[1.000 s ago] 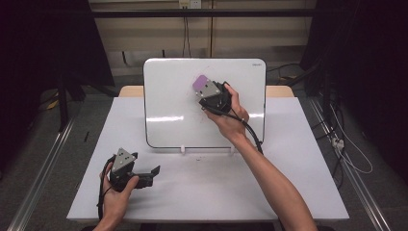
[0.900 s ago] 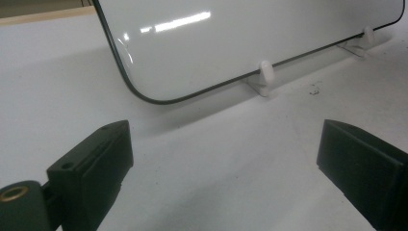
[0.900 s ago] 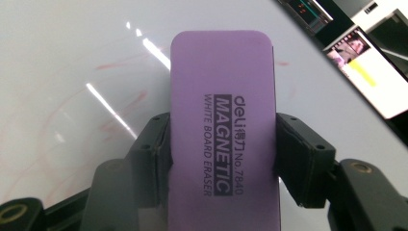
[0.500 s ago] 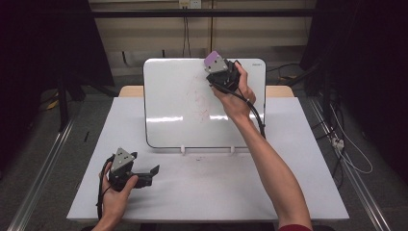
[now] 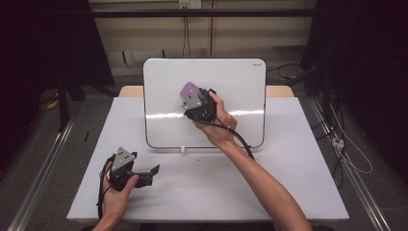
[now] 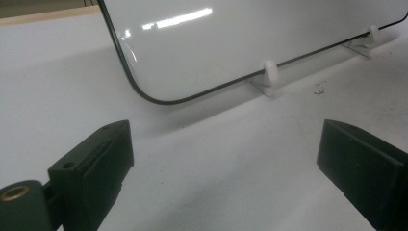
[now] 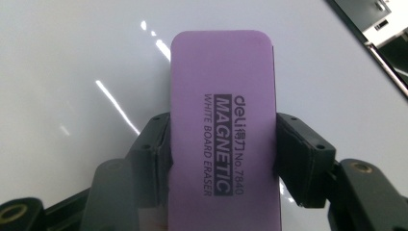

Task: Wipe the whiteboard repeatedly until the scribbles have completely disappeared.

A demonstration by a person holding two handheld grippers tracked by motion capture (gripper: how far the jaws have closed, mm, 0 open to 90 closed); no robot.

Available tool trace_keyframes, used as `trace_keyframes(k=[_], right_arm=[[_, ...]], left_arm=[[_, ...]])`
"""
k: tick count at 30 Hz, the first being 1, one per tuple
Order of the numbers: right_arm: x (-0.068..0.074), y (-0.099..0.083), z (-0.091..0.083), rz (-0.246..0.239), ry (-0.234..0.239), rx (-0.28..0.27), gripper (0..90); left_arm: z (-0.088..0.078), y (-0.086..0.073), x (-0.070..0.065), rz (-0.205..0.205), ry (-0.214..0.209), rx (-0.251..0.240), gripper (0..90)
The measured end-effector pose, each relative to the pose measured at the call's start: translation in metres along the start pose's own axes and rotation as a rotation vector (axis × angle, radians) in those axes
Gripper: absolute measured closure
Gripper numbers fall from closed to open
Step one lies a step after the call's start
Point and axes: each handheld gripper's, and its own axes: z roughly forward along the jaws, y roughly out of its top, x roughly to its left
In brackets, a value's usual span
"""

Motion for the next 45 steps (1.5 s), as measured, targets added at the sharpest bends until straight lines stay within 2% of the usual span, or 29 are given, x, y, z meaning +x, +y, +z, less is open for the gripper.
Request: trace_keyframes(k=[2,6,8,9,10,11,14,15,17,21,23,25,27,31,34,35,36,37,39,40,41,43,44,45], right_arm=[[0.005,0.003,0.001,-0.003,0.01,0.002,41.7],[-0.002,0.003,0.004,0.018,0.022,0.006,41.6],[-0.017,0.007,0.007,0.053,-0.012,0.007,41.7],[-0.017,0.007,0.007,0.053,-0.012,0.007,41.7],[-0.026,0.008,0.009,0.084,-0.035,0.01,41.6],[-0.026,0.008,0.009,0.084,-0.035,0.01,41.6],[-0.048,0.005,0.012,0.165,-0.07,0.018,41.6],[-0.064,-0.001,0.011,0.208,-0.1,0.026,41.6],[-0.069,-0.004,0.01,0.221,-0.111,0.03,41.6],[-0.101,-0.023,0.003,0.286,-0.186,0.062,41.6],[-0.113,-0.03,-0.001,0.3,-0.216,0.077,41.6],[-0.117,-0.034,-0.003,0.308,-0.222,0.084,41.6],[-0.112,-0.034,-0.005,0.282,-0.236,0.087,41.6],[-0.089,-0.029,-0.003,0.235,-0.215,0.078,41.6],[-0.07,-0.021,-0.002,0.198,-0.183,0.061,41.7],[-0.055,-0.017,-0.001,0.179,-0.154,0.038,41.6],[-0.055,-0.017,-0.001,0.179,-0.154,0.038,41.6],[-0.048,-0.016,-0.001,0.171,-0.143,0.034,41.6],[-0.03,-0.014,-0.001,0.162,-0.109,0.013,41.6],[-0.021,-0.014,-0.001,0.142,-0.103,0.003,41.6],[-0.008,-0.013,-0.003,0.124,-0.077,-0.006,41.7],[-0.003,-0.013,-0.003,0.114,-0.068,-0.01,41.7],[0.009,-0.013,-0.005,0.065,-0.052,-0.015,41.7],[0.009,-0.013,-0.005,0.065,-0.052,-0.015,41.7]], left_arm=[[-0.001,0.0,0.0,0.009,0.002,0.003,5.4],[-0.001,0.0,0.001,0.006,0.001,0.005,5.4],[-0.001,0.0,0.001,0.007,0.001,0.005,5.4],[-0.001,0.0,0.001,0.007,0.0,0.005,5.4],[-0.001,0.0,0.001,0.007,-0.001,0.006,5.4],[-0.001,0.0,0.001,0.006,-0.001,0.004,5.4],[-0.002,0.0,0.001,0.004,-0.004,-0.001,5.4],[-0.002,0.0,0.001,0.004,-0.005,0.0,5.4],[-0.002,-0.001,0.001,0.003,-0.003,-0.001,5.4],[-0.002,-0.001,0.002,0.001,-0.001,0.0,5.4],[-0.002,0.0,0.002,0.003,-0.006,-0.003,5.4],[-0.002,0.001,0.001,0.009,-0.006,-0.008,5.3],[-0.002,0.002,0.0,0.017,-0.008,-0.005,5.3],[-0.002,0.001,-0.001,0.012,-0.009,-0.007,5.3],[-0.001,0.001,0.001,0.01,-0.01,-0.007,5.3],[-0.001,0.001,0.001,0.013,-0.009,-0.002,5.3],[-0.001,0.001,0.001,0.015,-0.012,-0.002,5.3],[-0.001,0.001,0.001,0.017,-0.014,-0.006,5.3],[-0.001,0.001,0.0,0.02,-0.014,-0.004,5.2],[-0.001,0.001,-0.001,0.015,-0.013,-0.006,5.3],[-0.001,0.001,0.0,0.019,-0.012,-0.002,5.2],[-0.001,0.001,0.0,0.019,-0.011,0.0,5.2],[-0.001,0.001,0.0,0.019,-0.011,0.0,5.2],[-0.001,0.001,0.0,0.02,-0.01,0.0,5.2]])
